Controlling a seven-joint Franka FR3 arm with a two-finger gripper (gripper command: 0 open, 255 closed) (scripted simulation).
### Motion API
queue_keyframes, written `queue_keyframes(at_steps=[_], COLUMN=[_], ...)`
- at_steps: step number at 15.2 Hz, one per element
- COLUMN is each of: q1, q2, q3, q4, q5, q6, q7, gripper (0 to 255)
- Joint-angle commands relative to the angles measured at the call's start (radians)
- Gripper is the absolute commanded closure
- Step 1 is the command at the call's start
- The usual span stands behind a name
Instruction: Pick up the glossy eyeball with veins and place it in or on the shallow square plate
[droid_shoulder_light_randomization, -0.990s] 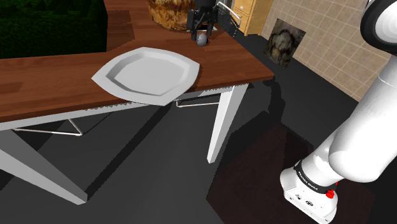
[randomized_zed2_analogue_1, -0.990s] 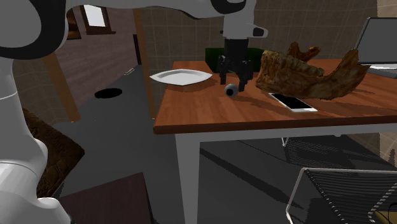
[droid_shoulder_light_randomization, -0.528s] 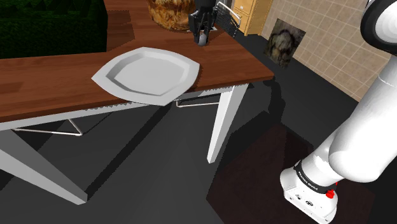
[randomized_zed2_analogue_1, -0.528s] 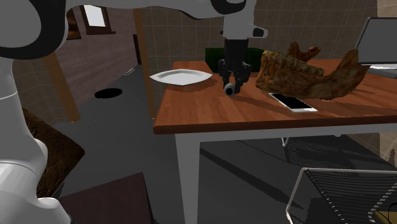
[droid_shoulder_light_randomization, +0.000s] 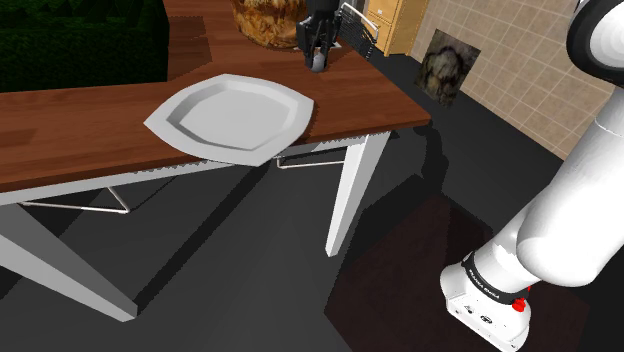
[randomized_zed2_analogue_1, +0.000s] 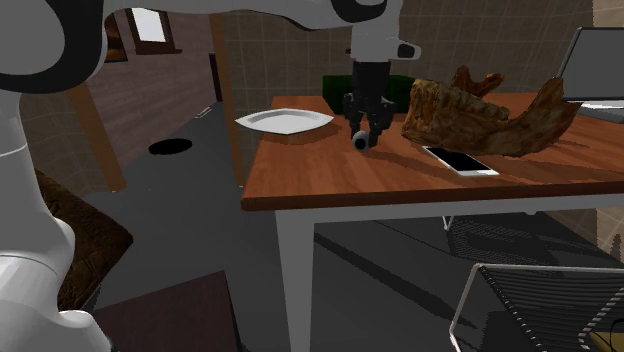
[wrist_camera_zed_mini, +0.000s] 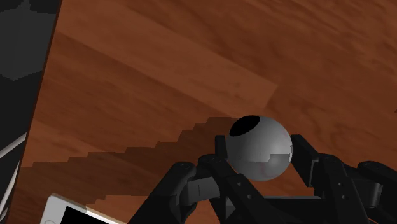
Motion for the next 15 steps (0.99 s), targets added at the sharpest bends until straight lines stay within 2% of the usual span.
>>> queue_keyframes(at_steps=[1, 15], q1=[0.000, 0.012], q2=[0.003, 0.099], q3=[0.000, 0.003], q4=[0.018, 0.351], q5=[0.000, -0.012], q6=[-0.015, -0.253], q7=[0.000, 0.005], gripper=[255, 255])
